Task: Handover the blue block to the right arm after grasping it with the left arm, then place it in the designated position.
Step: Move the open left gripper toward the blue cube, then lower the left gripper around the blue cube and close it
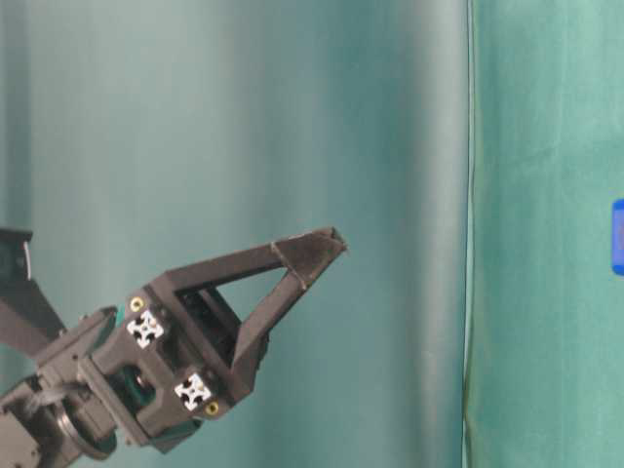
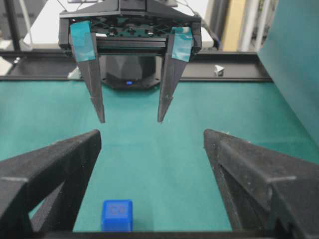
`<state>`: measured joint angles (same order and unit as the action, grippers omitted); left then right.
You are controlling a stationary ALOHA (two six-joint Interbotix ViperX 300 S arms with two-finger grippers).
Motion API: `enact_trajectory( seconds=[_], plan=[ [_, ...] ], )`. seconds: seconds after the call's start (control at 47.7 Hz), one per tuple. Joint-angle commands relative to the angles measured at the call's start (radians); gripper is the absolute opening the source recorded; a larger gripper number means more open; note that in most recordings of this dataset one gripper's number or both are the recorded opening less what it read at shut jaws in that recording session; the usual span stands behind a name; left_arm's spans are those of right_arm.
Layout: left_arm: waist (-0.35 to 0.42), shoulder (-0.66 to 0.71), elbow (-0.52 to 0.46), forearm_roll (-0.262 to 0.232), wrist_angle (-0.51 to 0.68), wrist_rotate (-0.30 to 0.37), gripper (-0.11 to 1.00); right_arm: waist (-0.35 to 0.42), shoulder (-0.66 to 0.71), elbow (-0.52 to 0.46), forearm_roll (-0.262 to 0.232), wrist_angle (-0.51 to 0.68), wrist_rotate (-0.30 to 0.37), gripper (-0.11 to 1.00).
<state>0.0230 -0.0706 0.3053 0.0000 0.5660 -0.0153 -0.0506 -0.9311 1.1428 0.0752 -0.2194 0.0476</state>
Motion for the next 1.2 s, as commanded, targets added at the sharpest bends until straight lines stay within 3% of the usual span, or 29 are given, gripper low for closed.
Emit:
enact_trajectory(
  seconds=[0.0, 1.175],
  plan=[
    [-0.006, -0.002, -0.049, 0.000, 0.026, 0.002, 1.00, -0.003, 0.008, -0.026, 0.000, -0.005, -0.002, 0.94],
    [-0.015, 0.003, -0.041, 0.002, 0.002, 0.000, 1.00, -0.011, 0.015, -0.026, 0.000, -0.005, -0.003, 0.94]
  ],
)
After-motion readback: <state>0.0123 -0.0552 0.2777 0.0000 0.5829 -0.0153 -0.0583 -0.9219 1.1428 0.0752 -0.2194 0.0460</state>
